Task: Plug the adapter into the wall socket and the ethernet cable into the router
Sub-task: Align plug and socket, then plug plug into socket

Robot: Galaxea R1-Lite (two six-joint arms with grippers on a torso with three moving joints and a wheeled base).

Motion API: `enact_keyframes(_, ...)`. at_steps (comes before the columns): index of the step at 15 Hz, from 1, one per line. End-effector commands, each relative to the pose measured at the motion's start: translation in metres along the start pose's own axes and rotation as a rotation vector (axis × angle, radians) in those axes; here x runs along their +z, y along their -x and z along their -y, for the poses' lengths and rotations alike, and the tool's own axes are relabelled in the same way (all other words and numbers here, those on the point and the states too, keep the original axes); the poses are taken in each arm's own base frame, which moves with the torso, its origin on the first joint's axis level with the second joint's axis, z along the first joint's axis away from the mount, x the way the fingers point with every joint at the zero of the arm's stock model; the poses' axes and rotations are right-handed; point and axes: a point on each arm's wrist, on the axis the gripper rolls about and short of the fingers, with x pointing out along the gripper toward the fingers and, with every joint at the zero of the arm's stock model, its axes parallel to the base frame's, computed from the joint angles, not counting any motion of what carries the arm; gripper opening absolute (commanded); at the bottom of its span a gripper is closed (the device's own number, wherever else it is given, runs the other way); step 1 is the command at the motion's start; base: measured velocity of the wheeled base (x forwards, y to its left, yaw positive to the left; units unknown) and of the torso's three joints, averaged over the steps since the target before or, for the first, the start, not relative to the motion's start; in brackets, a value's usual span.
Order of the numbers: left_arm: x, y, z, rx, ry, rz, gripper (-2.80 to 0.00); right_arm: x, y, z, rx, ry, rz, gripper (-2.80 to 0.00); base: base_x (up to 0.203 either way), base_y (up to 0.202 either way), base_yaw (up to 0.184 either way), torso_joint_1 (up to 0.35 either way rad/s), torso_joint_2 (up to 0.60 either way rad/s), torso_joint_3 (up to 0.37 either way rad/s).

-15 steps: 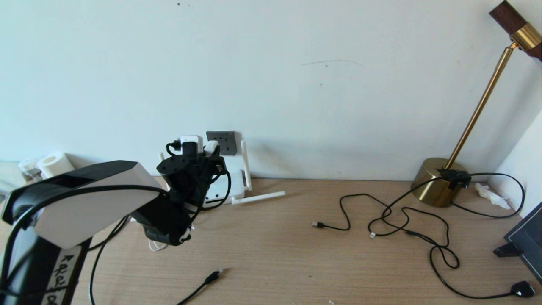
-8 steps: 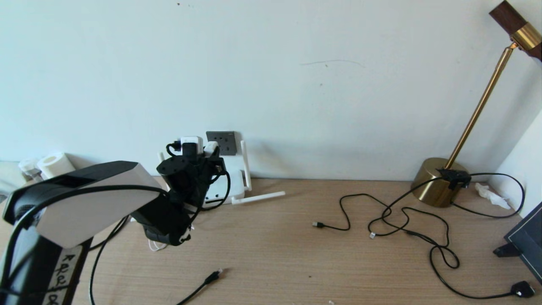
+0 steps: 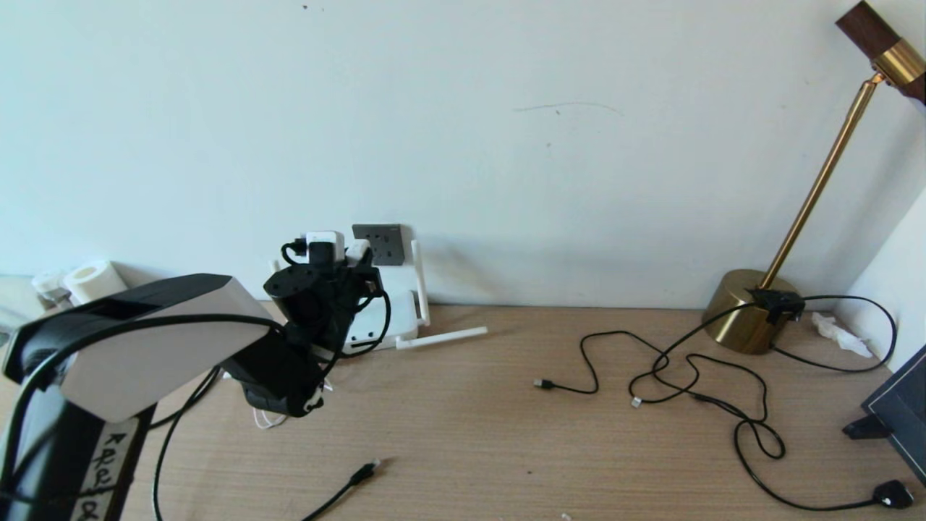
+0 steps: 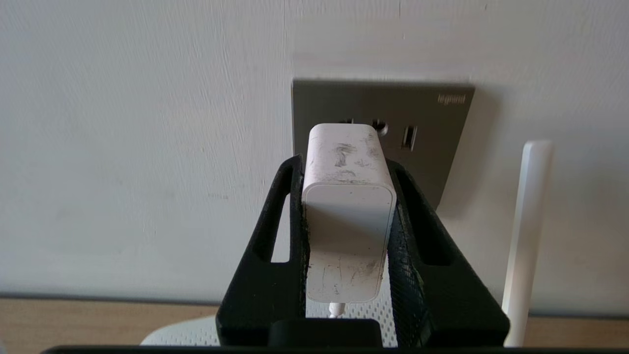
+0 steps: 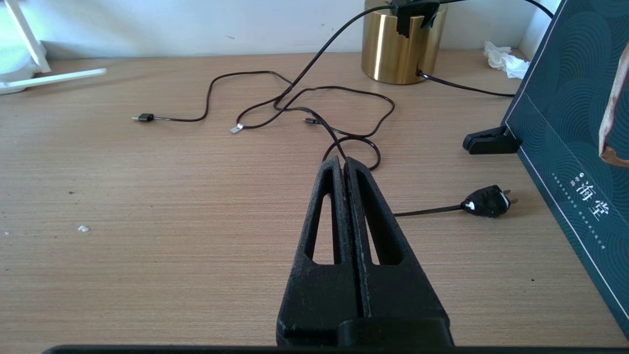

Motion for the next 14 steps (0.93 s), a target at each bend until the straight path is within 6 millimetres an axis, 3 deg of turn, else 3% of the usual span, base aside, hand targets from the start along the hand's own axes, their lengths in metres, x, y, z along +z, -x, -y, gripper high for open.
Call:
enact_keyframes(1, 0.0049, -0.0046, 0.0005, 0.005, 0.007, 0.033, -2.8, 0.0001, -0.0001, 0.0, 0.0, 0.0, -0.001, -2.8, 0.0, 0.0, 0.0, 0.0, 0.0, 0.0)
enact_keyframes(14, 0.0027, -0.0041, 0.0034, -0.002, 0.011, 0.029, -2.8, 0.0001, -0.0001, 0.0, 0.0, 0.0, -0.001, -2.8, 0.0, 0.0, 0.0, 0.0, 0.0, 0.0)
